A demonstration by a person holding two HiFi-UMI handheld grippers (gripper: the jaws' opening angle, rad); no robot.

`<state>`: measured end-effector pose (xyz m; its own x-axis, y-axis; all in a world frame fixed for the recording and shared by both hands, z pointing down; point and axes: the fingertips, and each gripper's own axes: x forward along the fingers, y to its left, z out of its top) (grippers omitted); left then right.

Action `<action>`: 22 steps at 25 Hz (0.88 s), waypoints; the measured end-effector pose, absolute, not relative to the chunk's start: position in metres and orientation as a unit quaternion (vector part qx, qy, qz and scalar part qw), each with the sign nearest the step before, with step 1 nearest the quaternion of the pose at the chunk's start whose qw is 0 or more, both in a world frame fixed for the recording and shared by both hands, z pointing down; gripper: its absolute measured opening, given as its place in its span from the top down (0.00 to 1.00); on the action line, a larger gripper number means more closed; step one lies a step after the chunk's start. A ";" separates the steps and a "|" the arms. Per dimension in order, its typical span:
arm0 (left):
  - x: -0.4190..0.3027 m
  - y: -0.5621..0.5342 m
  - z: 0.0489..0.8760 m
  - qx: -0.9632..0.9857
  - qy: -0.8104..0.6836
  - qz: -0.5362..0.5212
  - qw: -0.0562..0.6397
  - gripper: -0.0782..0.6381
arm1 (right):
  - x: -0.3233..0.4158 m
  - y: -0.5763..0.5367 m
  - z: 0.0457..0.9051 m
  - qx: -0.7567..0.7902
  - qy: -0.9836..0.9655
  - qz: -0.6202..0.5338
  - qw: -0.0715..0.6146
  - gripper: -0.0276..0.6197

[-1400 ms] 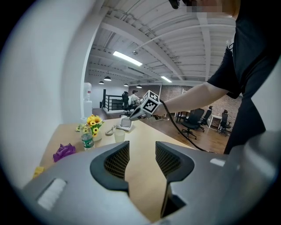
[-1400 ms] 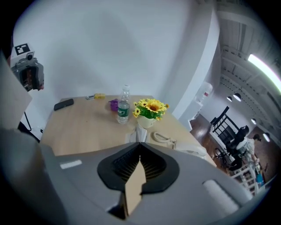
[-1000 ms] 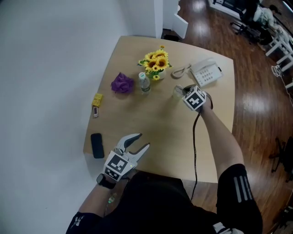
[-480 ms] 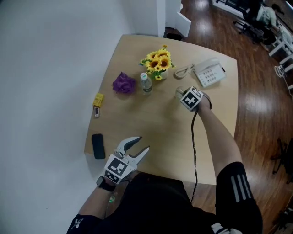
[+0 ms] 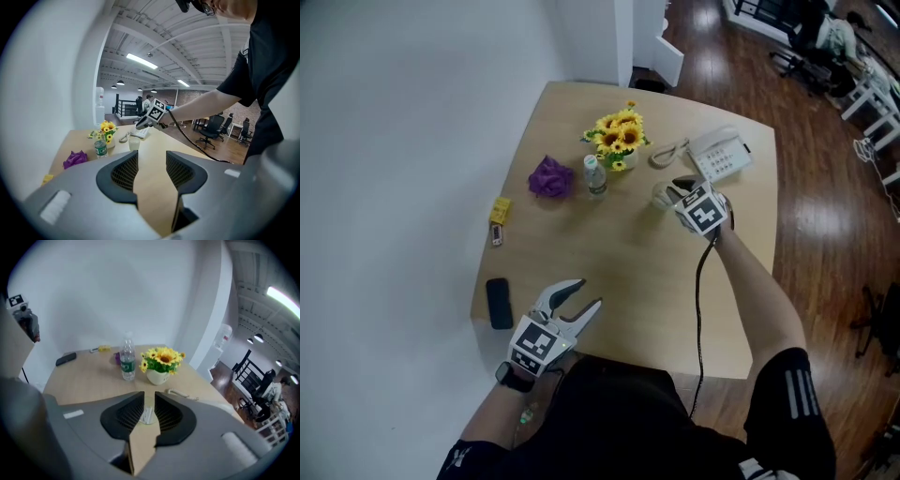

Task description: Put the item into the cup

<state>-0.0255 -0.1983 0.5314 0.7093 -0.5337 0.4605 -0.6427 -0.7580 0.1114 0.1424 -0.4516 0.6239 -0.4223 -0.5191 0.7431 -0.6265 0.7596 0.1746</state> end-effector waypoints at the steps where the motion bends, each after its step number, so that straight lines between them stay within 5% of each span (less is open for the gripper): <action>1: -0.025 -0.198 0.529 0.916 -0.322 0.203 0.130 0.64 | 0.141 -0.445 0.608 0.343 -0.849 0.059 0.398 0.83; 10: -0.020 -0.175 0.512 0.918 -0.332 0.186 0.112 0.64 | 0.143 -0.325 0.503 0.342 -0.903 0.074 0.251 0.91; 22: -0.028 -0.097 0.498 0.947 -0.255 0.176 0.085 0.64 | 0.114 -0.099 0.486 0.402 -0.891 0.166 0.133 0.94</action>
<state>-0.0282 -0.0973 0.4976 0.8079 -0.4530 0.3770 -0.5131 -0.8553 0.0718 0.1144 -0.0992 0.4858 -0.6418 -0.6719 0.3695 -0.7598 0.6223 -0.1882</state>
